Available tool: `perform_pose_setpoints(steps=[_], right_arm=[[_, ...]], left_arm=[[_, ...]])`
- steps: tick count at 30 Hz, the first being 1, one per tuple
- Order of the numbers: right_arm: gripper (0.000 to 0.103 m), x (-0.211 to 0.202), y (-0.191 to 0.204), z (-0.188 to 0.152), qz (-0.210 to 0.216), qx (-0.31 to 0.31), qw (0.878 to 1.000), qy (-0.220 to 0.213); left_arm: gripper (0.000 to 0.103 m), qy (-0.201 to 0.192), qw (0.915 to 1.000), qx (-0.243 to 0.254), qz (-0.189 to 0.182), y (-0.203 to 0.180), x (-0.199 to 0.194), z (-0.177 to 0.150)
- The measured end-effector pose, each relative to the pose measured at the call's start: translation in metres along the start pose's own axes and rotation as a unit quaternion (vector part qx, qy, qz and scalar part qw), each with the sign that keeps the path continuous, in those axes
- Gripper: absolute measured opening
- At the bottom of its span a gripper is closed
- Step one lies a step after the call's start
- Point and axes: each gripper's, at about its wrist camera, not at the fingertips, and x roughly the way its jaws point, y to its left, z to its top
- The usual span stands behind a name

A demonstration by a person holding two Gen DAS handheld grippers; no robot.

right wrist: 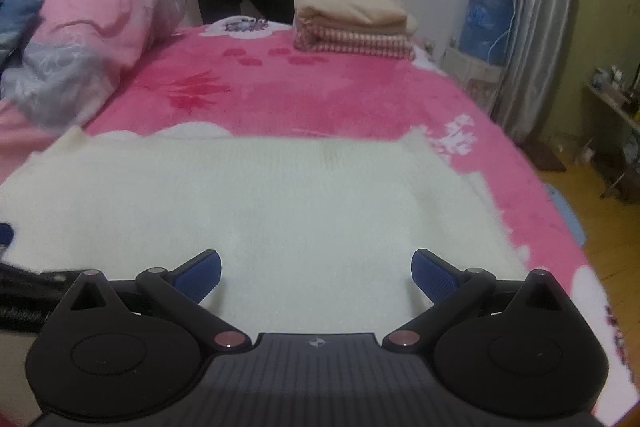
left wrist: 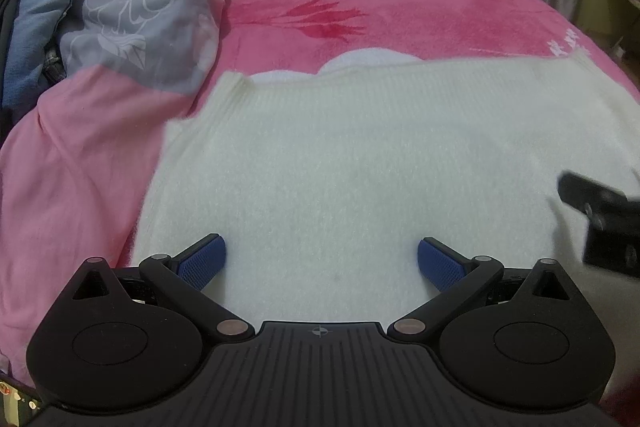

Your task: Fold clothes

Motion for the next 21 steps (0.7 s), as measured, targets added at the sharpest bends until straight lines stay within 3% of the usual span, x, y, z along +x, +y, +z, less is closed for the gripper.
perform_pose_setpoints(steps=[2,11,21], right_arm=[[0.103,0.003,0.000,-0.012,0.005,-0.003,1.000,0.018],[0.103,0.004,0.009,-0.017,0.019,-0.006,1.000,0.010],[0.103,0.004,0.026,-0.027,0.037,-0.024,0.999,-0.008]], left_arm=[[0.103,0.001,1.0000,-0.001,0.001,0.000,0.000,0.000],[0.103,-0.012,0.9990,-0.017,0.040,0.020,-0.016,-0.008],[0.103,-0.004,0.9989,-0.023,0.039,0.024,-0.009,-0.009]])
